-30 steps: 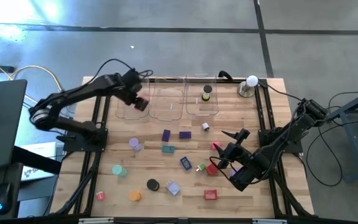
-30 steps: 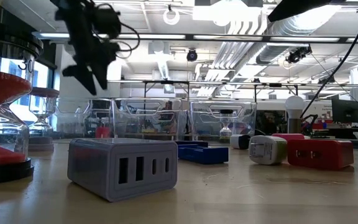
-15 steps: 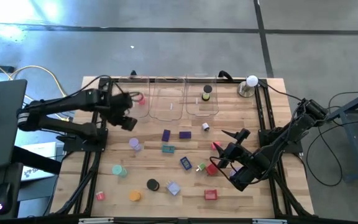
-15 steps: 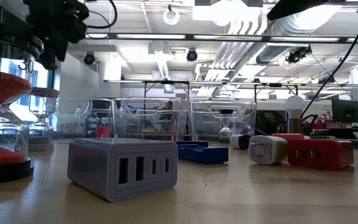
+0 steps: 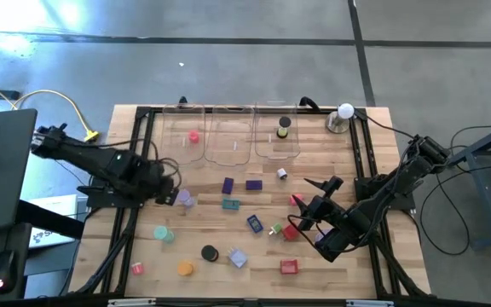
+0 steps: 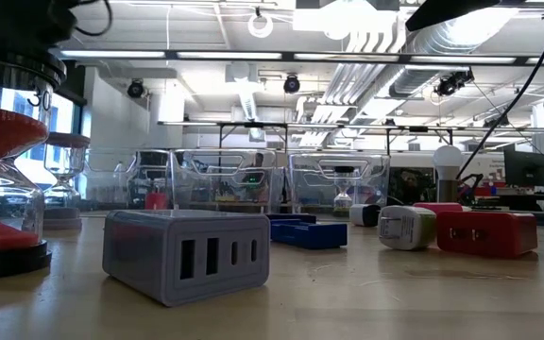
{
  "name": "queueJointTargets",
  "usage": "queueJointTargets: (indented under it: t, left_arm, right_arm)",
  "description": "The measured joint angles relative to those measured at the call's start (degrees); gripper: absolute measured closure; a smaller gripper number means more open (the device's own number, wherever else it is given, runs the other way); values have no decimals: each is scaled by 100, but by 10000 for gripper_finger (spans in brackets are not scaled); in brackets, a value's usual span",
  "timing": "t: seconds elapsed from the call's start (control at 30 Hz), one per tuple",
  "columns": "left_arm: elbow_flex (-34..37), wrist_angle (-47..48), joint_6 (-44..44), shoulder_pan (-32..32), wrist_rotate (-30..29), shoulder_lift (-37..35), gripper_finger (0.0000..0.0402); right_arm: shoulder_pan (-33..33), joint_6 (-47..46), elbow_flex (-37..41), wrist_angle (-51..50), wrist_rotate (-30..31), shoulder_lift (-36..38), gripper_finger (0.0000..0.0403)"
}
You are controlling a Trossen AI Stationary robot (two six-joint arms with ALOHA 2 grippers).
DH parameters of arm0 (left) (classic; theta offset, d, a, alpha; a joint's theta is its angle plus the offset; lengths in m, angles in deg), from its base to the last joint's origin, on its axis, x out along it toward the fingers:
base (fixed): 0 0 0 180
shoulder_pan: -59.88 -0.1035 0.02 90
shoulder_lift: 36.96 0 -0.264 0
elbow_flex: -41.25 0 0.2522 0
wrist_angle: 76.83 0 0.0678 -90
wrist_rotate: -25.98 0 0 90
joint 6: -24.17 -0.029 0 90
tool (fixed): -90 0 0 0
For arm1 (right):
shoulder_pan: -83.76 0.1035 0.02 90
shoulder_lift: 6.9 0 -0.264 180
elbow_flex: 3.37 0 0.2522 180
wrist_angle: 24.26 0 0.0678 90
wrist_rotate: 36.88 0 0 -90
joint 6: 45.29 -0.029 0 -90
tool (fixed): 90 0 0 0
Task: Pick & Place Office items
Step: Put the pink white charger adapter into the left transparent bin
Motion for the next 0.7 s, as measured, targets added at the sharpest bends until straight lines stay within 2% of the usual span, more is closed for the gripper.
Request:
queueJointTargets:
  t: [0.47,0.7]
  left_arm:
    - [-4,-257,2713,2479,8,236,197]
    - [-7,-341,3275,3210,114,594,197]
  right_arm:
    - [0,0,0,9,2,0,117]
    - [0,-2,0,15,2,0,117]
